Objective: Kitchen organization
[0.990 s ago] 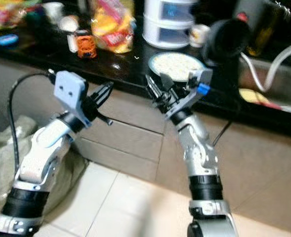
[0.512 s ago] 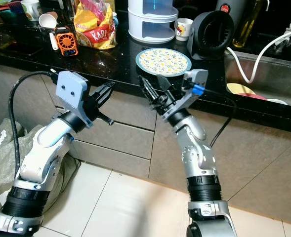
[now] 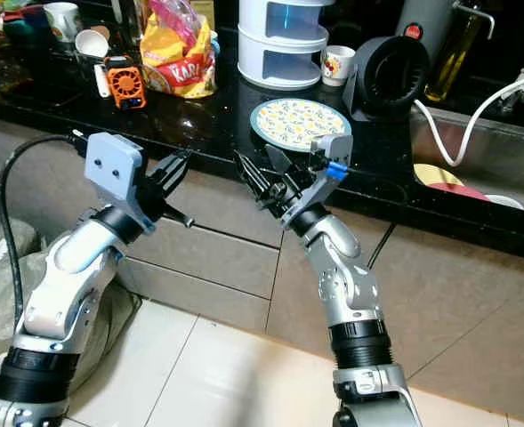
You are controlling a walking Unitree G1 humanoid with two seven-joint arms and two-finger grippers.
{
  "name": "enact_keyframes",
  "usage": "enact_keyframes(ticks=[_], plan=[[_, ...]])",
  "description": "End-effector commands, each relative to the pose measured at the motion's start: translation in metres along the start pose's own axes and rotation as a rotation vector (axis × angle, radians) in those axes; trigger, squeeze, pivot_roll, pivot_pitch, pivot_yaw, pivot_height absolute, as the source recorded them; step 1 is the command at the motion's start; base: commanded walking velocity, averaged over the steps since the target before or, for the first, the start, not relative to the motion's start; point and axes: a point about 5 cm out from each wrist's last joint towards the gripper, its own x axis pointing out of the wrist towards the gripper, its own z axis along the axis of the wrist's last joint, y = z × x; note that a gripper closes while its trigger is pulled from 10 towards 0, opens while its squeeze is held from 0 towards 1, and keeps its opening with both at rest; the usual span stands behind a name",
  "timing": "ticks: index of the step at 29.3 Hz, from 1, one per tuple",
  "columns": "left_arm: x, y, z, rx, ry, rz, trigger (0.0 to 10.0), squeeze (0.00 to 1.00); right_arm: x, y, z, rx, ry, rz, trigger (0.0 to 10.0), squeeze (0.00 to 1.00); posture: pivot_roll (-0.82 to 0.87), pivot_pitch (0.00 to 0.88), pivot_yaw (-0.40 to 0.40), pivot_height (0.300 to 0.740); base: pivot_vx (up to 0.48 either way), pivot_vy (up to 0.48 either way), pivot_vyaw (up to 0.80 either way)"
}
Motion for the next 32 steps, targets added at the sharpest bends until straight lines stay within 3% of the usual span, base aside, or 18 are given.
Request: enact_keyframes(ticks=[1,26,32], plan=[[-0.0002,-0.0011,0.0021,0.022,-0.005,-0.012,10.0,0.00,0.0005,-0.0008,0.0008,-0.009,-0.004,-0.002,10.0,0.00,0.17,0.000,-0.082,0.740,0.401,0.000,0.00],[-0.0006,-0.0074,0.0023,0.013,-0.004,-0.034,10.0,0.00,0.0008,-0.0003,0.0006,-0.019,-0.006,0.007,10.0,0.00,0.17,0.000,-0.081,0.740,0.419,0.000,0.00],[-0.0008,-0.0102,0.0067,-0.001,-0.025,-0.045,10.0,0.00,-0.0004,-0.0043,0.0041,-0.040,-0.008,0.008,10.0,0.00,0.18,0.000,-0.085,0.740,0.127,0.000,0.00]])
